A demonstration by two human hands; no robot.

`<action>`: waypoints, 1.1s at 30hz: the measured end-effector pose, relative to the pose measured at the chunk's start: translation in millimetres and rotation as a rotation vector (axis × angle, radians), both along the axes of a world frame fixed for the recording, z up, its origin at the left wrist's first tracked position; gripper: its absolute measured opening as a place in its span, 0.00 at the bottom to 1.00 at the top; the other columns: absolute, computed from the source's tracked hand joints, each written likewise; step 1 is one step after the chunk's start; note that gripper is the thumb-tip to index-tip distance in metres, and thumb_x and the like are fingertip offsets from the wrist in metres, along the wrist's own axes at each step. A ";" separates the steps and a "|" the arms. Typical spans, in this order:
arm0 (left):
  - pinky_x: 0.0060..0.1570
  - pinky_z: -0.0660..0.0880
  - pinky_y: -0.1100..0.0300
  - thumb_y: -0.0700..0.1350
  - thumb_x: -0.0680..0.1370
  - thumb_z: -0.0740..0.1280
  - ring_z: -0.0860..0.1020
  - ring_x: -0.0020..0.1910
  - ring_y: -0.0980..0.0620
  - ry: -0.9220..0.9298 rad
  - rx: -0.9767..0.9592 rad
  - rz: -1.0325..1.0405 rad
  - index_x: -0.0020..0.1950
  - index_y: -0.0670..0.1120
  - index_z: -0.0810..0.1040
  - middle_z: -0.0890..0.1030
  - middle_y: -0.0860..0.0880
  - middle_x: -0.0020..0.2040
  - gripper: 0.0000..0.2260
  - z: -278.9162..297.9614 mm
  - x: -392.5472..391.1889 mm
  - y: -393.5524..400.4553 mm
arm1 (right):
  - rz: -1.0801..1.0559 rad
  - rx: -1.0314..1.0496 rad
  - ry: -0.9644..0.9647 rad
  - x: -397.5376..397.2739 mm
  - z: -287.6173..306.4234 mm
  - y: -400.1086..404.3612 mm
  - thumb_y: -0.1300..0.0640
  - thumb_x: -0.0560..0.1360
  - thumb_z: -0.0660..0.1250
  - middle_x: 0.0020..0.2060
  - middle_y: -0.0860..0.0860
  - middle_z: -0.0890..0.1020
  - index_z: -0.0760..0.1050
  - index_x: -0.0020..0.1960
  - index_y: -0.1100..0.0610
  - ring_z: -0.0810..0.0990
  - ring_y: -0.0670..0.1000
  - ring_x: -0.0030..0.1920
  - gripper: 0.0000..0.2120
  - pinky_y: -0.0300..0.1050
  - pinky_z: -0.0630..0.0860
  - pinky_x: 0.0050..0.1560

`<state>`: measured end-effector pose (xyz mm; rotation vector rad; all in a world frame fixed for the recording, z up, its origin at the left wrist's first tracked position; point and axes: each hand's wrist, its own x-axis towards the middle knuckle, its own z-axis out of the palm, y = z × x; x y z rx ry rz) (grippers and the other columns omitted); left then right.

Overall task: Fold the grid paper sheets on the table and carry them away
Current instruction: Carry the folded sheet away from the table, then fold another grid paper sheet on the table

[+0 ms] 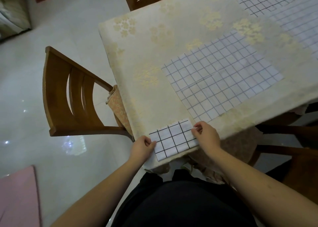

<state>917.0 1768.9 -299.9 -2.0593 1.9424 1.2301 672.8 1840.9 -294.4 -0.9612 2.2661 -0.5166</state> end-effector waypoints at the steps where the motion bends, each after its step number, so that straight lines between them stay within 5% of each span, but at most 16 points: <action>1: 0.32 0.69 0.60 0.56 0.78 0.66 0.75 0.34 0.53 -0.008 -0.048 0.029 0.43 0.47 0.72 0.76 0.51 0.34 0.13 2.3 -0.3 2.8 | 0.017 -0.045 0.029 -0.6 0.0 0.7 0.51 0.78 0.66 0.45 0.47 0.80 0.76 0.55 0.53 0.78 0.48 0.45 0.09 0.44 0.76 0.43; 4: 0.34 0.70 0.58 0.56 0.78 0.65 0.75 0.36 0.52 -0.016 -0.297 -0.053 0.45 0.48 0.70 0.76 0.51 0.36 0.13 5.4 -1.3 13.3 | 0.191 -0.191 0.134 4.3 -3.1 3.9 0.53 0.79 0.63 0.51 0.49 0.80 0.76 0.61 0.54 0.76 0.50 0.52 0.12 0.48 0.76 0.53; 6: 0.48 0.74 0.55 0.56 0.77 0.66 0.78 0.49 0.50 0.016 -0.587 -0.351 0.54 0.47 0.76 0.80 0.49 0.49 0.13 -2.7 -1.1 22.5 | 0.391 -0.235 0.177 18.0 -6.9 6.2 0.54 0.80 0.61 0.58 0.52 0.79 0.74 0.65 0.56 0.76 0.52 0.59 0.16 0.49 0.72 0.62; 8: 0.65 0.69 0.51 0.58 0.79 0.61 0.73 0.67 0.46 -0.028 -0.711 -0.700 0.68 0.45 0.73 0.76 0.45 0.67 0.24 -21.4 -1.4 31.7 | 0.598 -0.245 0.277 36.4 -14.2 9.7 0.52 0.79 0.56 0.64 0.54 0.78 0.73 0.68 0.57 0.76 0.55 0.65 0.21 0.51 0.72 0.66; 11: 0.74 0.52 0.49 0.62 0.81 0.53 0.57 0.78 0.46 -0.153 -0.568 -0.886 0.78 0.43 0.60 0.58 0.45 0.79 0.31 -37.4 -4.7 40.1 | 0.781 -0.100 0.363 53.8 -27.0 12.1 0.47 0.78 0.52 0.70 0.54 0.74 0.70 0.71 0.59 0.72 0.54 0.70 0.27 0.51 0.64 0.71; 14: 0.75 0.44 0.51 0.64 0.82 0.50 0.51 0.79 0.48 -0.229 -0.469 -0.912 0.79 0.44 0.55 0.53 0.45 0.80 0.33 -41.7 -5.3 41.0 | 0.785 0.032 0.374 53.1 -37.1 12.5 0.43 0.78 0.50 0.74 0.55 0.67 0.65 0.74 0.59 0.65 0.54 0.74 0.30 0.51 0.53 0.71; 22: 0.74 0.43 0.51 0.61 0.83 0.45 0.46 0.79 0.46 -0.241 -0.370 -0.830 0.81 0.50 0.47 0.44 0.46 0.80 0.29 -37.7 -4.4 39.7 | 0.792 0.131 0.433 29.7 -44.9 10.0 0.36 0.79 0.46 0.79 0.54 0.51 0.50 0.80 0.54 0.49 0.52 0.78 0.35 0.54 0.50 0.74; 28: 0.74 0.40 0.49 0.73 0.76 0.47 0.38 0.79 0.48 -0.265 -0.329 -0.776 0.80 0.49 0.40 0.38 0.47 0.80 0.43 -35.3 15.2 22.6 | 0.758 0.160 0.415 13.6 -41.0 9.1 0.36 0.79 0.49 0.79 0.52 0.49 0.46 0.80 0.52 0.48 0.51 0.78 0.35 0.49 0.42 0.75; 33: 0.76 0.41 0.45 0.72 0.75 0.45 0.38 0.78 0.48 -0.307 -0.301 -0.861 0.80 0.48 0.39 0.37 0.47 0.79 0.42 -16.7 12.9 12.0 | 0.749 0.129 0.397 16.3 -28.1 3.5 0.37 0.78 0.44 0.79 0.50 0.44 0.45 0.80 0.51 0.44 0.50 0.79 0.34 0.47 0.38 0.75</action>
